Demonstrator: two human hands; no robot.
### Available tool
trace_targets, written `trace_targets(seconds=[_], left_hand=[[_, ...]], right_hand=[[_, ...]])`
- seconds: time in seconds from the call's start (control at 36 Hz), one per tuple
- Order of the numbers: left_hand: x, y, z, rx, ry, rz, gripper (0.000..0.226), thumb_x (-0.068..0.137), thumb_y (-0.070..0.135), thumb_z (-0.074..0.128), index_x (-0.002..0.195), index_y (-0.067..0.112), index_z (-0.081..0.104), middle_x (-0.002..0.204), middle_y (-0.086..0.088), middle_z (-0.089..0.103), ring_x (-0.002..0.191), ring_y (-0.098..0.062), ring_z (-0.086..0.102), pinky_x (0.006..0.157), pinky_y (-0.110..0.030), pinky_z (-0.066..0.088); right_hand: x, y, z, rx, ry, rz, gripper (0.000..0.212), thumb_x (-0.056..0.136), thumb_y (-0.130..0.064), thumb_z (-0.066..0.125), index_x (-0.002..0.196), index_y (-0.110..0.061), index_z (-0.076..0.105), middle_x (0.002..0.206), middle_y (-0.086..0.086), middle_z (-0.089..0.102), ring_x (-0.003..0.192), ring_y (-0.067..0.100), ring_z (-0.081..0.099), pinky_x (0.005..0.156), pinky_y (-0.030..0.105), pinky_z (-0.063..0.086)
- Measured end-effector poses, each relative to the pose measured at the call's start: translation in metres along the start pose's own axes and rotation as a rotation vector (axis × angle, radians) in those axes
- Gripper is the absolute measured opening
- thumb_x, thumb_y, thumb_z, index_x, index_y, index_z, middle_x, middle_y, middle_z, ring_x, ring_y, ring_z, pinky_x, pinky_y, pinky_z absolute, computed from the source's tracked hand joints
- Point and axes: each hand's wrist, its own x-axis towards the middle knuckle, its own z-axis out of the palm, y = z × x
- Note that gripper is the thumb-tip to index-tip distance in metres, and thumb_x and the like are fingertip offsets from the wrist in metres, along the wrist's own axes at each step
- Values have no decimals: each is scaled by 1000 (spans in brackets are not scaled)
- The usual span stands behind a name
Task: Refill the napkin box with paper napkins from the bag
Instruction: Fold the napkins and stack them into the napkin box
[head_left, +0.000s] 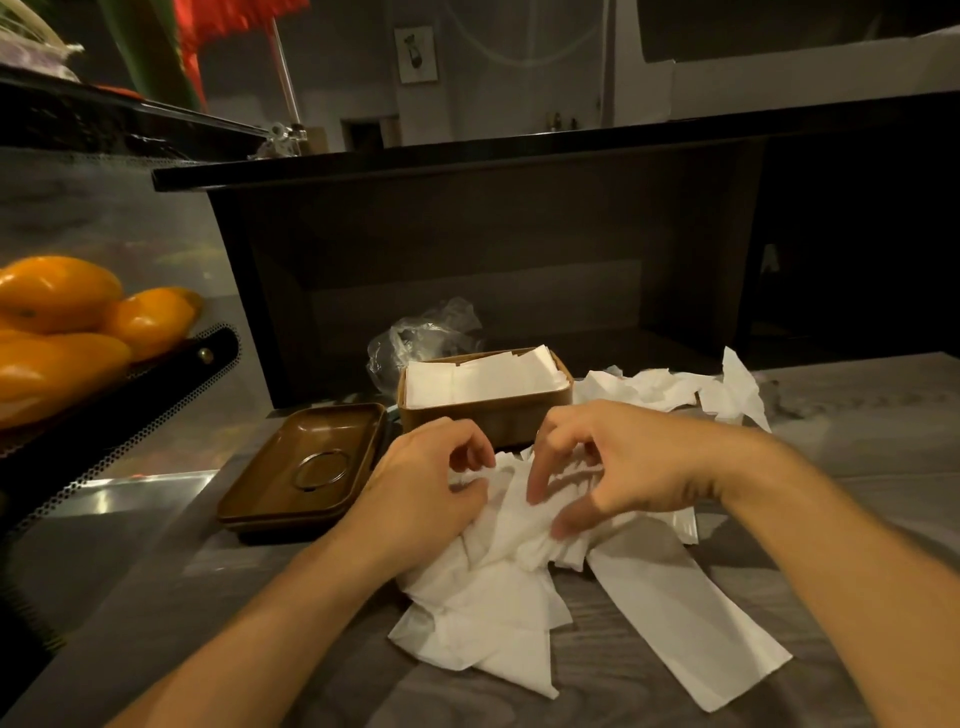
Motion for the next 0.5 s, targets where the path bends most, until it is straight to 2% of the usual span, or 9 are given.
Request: trace_targets(seconds=[0.14,0.28,0.39,0.5], left_hand=[[-5,4,-5,-67,-226,100,8,88,33,71,92,36,64,96,18,60,91,0,58,78,-21,55],[-8,10,-9,-39,-278,159,37,71,65,73,88,38,57,95,19,57,91,-3,55,77,-24,54],[-8,12,-6,27,-303,177,40,70,65,76,88,37,54,96,19,54,92,-3,53,79,-26,53],[-7,12,-5,26,-324,169,39,70,65,74,90,37,56,98,19,54,94,-4,54,81,-27,54]], right_hand=[[2,4,2,25,6,6,15,83,-36,82,98,-39,79,106,-24,60,105,2,60,97,26,52],[0,2,1,7,-25,24,23,82,-32,84,103,-37,77,112,-21,58,106,4,58,97,27,53],[2,2,4,-15,-2,7,20,81,-30,84,99,-37,77,111,-20,58,105,5,58,98,32,55],[7,3,8,-21,38,-8,13,85,-31,81,90,-41,75,107,-17,61,103,9,61,93,31,57]])
